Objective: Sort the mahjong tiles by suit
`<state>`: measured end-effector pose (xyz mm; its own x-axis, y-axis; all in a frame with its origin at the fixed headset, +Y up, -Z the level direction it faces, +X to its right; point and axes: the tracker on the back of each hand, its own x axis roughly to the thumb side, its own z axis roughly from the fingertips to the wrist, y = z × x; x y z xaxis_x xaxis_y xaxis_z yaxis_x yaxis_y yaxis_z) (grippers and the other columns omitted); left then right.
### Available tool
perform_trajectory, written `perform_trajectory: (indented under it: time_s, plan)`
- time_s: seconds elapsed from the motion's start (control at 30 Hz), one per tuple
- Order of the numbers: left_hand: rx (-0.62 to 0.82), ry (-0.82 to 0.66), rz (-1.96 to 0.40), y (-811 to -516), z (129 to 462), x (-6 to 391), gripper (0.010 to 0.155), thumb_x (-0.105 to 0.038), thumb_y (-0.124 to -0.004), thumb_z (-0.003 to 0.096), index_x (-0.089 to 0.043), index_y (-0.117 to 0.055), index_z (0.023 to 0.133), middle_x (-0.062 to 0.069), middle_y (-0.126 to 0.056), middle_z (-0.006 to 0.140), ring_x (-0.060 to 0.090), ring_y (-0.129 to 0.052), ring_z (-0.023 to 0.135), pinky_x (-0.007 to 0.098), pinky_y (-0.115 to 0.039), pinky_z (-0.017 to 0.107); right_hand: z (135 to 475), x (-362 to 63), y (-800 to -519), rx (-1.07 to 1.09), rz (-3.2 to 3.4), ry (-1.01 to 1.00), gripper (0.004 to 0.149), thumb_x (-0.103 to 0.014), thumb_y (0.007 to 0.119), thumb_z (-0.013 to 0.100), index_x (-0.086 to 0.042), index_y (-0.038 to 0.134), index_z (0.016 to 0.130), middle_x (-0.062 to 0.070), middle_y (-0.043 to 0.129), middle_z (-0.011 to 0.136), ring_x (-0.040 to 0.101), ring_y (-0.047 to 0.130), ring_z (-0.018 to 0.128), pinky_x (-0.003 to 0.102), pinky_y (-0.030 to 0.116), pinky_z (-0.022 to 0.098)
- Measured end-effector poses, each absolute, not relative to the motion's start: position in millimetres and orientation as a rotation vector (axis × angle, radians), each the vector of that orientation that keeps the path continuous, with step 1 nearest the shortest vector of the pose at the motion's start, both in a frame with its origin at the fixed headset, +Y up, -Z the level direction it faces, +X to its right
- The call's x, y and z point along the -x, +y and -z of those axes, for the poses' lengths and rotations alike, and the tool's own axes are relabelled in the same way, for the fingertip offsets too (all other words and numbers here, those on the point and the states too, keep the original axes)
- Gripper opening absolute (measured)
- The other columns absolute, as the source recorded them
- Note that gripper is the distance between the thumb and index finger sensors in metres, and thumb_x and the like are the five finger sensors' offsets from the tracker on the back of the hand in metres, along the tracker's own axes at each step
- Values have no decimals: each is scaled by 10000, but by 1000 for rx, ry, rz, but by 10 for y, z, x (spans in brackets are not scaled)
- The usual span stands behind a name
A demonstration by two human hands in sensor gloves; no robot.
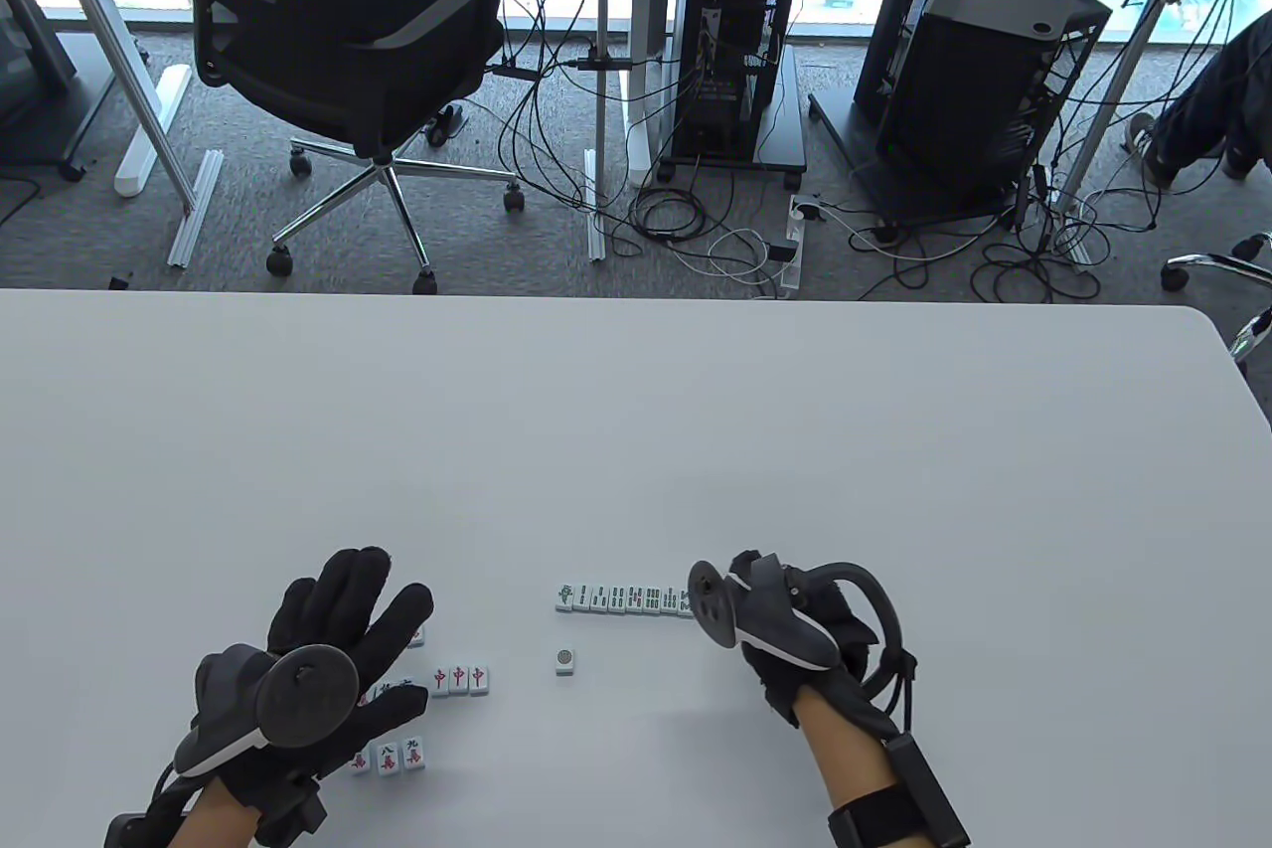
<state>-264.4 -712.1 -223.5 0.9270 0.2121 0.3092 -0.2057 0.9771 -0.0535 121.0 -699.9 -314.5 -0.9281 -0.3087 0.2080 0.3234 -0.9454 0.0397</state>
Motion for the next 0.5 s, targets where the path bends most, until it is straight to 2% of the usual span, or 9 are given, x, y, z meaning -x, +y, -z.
perform_trajectory:
  time_s: [0.1,0.23,0.5]
  plan:
    - [23,-319,-207,-7130,2237,2640,811,-712,-637,367,-438,-337,1069,-130,18,1132,212,-54,1141,579,-186,818,3232,-1421,-7121,156,2726,-191,611,-360,839,368,-184,703,938,33,986,481,110,921,174,300,851,141]
    - [30,-313,-206,-7136,2243,2649,812,-712,-637,365,-439,-338,1069,-129,18,1133,212,-54,1141,580,-187,818,3335,-1587,-7336,94,2681,-288,614,-353,845,362,-197,699,937,20,984,476,100,919,169,292,852,138]
    - [45,-304,-217,-7150,2265,2668,812,-712,-637,366,-437,-338,1069,-131,17,1133,210,-56,1142,579,-187,818,3444,-1683,-7546,101,2711,-328,597,-374,834,361,-219,709,924,15,984,428,91,899,122,285,835,100]
